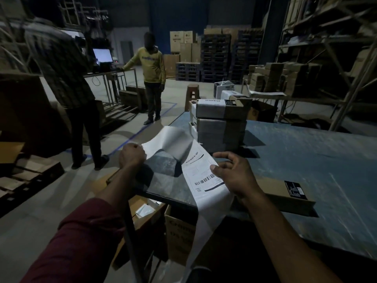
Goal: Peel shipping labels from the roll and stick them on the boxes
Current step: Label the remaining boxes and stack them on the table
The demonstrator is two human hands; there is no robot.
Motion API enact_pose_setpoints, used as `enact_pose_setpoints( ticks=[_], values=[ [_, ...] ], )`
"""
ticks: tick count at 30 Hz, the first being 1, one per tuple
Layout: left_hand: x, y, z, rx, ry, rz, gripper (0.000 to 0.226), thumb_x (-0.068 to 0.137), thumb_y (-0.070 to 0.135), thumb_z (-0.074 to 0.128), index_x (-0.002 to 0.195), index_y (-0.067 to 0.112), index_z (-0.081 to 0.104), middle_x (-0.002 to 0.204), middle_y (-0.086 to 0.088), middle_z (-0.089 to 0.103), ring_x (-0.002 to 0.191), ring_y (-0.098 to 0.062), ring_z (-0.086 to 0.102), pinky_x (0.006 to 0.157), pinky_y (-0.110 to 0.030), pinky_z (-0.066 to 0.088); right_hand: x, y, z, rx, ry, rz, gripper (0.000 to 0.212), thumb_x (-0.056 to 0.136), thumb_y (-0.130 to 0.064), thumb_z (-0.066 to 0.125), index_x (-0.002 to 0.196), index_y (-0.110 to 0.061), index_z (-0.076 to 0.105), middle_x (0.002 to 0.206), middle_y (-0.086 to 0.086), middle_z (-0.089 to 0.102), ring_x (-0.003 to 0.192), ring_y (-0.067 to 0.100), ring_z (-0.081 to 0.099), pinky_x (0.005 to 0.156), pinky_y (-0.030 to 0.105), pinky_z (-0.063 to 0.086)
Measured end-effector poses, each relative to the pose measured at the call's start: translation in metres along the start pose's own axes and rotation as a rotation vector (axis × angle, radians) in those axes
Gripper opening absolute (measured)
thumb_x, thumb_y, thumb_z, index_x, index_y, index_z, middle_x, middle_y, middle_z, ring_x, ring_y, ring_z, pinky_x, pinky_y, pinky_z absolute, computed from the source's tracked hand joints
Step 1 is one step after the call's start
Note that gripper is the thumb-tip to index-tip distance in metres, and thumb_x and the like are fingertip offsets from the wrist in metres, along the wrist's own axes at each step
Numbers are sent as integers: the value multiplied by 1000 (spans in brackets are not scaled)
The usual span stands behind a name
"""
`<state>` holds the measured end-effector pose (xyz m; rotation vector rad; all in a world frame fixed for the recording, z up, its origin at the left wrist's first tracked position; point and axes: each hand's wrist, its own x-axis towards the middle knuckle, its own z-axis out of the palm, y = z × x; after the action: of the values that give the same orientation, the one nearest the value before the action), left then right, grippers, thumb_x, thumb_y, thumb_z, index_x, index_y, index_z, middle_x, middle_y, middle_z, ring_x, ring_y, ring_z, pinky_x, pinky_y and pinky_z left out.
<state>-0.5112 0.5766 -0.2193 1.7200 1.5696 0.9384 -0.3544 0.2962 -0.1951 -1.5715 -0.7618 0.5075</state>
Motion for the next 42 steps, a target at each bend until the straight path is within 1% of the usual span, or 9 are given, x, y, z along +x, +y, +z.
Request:
enact_pose_setpoints(
  ticks=[7, 11, 16, 20, 25, 29, 33, 39, 42],
  values=[
    [-12, -4, -9, 361, 53, 154, 10, 90, 10, 63, 94, 7, 72, 101, -19, 72, 98, -40, 68, 81, -42, 57, 1, 7, 10, -85, 19, -12, 27, 89, -5, 79, 108, -22, 72, 86, 2, 80, 81, 18, 78, 79, 42, 65],
    [-4, -11, -17, 236, 120, 205, 29, 85, 6, 66, 109, 18, 77, 115, -15, 73, 109, -39, 68, 91, -44, 55, 2, 12, 15, -101, 41, -18, 28, 87, -8, 81, 106, -26, 73, 89, 1, 80, 82, 18, 78, 83, 47, 65],
    [3, -11, -21, 5, 320, 472, 25, 89, 8, 62, 107, 19, 75, 107, -9, 68, 101, -32, 64, 84, -45, 55, 0, 17, 17, -88, 50, -3, 28, 87, -6, 80, 105, -27, 73, 88, 2, 80, 82, 18, 79, 83, 49, 64],
    [-6, -16, -9, -6, 146, 609, 28, 96, 35, 62, 110, 14, 76, 109, -12, 72, 101, -32, 67, 83, -39, 51, -3, 18, 18, -49, 49, 14, 28, 89, -5, 79, 108, -25, 72, 89, 2, 80, 82, 18, 79, 82, 47, 65],
    [-13, -3, -10, 266, -124, 738, 72, 90, 77, 50, 140, 26, 64, 148, -10, 56, 139, -35, 44, 110, -54, 39, -7, 21, 14, -18, 2, 48, 24, 91, -6, 78, 108, -20, 72, 96, 5, 80, 85, 19, 79, 77, 38, 65],
    [1, 18, -16, 393, -247, 811, 46, 86, 55, 78, 122, 27, 73, 130, -9, 64, 119, -27, 57, 96, -45, 46, -2, 16, 5, 17, -12, 61, 22, 91, -2, 76, 111, -12, 74, 90, 5, 80, 82, 19, 79, 73, 32, 61],
    [21, 36, -15, 607, -257, 789, 47, 86, 39, 81, 131, 32, 69, 138, -13, 60, 131, -40, 48, 104, -61, 46, 2, 13, 2, 59, -33, 75, 21, 90, -1, 76, 109, -10, 76, 94, 11, 80, 88, 28, 79, 88, 45, 62],
    [22, 17, 21, 704, -401, 685, 60, 99, 55, 61, 153, 36, 44, 170, -17, 18, 159, -36, 10, 118, -72, 17, 1, 9, 9, 145, -76, 137, 22, 91, -2, 75, 113, -6, 75, 101, 18, 79, 96, 37, 77, 94, 54, 60],
    [20, 7, 28, 546, -358, 660, 89, 91, 72, 59, 160, 30, 22, 167, -12, 24, 155, -35, 19, 120, -71, 10, -2, 4, 10, 161, -120, 155, 19, 92, -1, 74, 111, -4, 75, 101, 18, 79, 97, 36, 76, 92, 48, 61]
  ],
)
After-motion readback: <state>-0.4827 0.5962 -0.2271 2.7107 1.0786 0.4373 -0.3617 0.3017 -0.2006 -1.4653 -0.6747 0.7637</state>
